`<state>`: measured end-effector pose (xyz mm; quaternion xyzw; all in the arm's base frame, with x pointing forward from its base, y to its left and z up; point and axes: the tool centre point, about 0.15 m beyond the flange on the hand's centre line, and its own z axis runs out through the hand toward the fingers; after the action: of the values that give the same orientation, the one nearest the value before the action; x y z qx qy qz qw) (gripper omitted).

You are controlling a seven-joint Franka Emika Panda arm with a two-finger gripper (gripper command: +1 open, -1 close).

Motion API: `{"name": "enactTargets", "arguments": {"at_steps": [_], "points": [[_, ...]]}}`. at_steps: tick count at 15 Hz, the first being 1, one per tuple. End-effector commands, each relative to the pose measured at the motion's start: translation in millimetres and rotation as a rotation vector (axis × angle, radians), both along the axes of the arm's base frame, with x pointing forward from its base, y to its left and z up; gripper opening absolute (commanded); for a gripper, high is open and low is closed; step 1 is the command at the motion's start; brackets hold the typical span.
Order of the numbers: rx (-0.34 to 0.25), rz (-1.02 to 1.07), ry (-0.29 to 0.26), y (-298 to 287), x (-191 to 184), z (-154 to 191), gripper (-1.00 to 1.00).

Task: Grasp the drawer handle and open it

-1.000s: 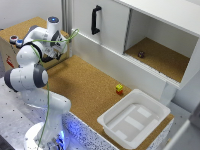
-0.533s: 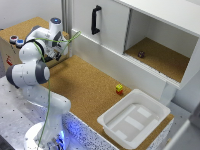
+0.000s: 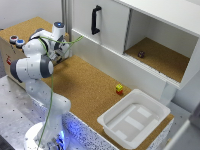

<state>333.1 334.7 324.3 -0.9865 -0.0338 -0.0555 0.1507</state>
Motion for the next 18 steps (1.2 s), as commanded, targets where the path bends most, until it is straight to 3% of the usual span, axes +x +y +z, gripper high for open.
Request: {"name": "enactTargets", "arguments": {"at_steps": [1, 11, 12, 18], "points": [[0.096, 0.018, 0.019, 6, 14, -25, 1.00], [0.156, -0.017, 0.047, 13, 12, -46, 1.00], [0.159, -0.017, 0.049, 13, 12, -48, -1.00], [0.179, -0.021, 0.044, 13, 14, -51, -1.00]]}}
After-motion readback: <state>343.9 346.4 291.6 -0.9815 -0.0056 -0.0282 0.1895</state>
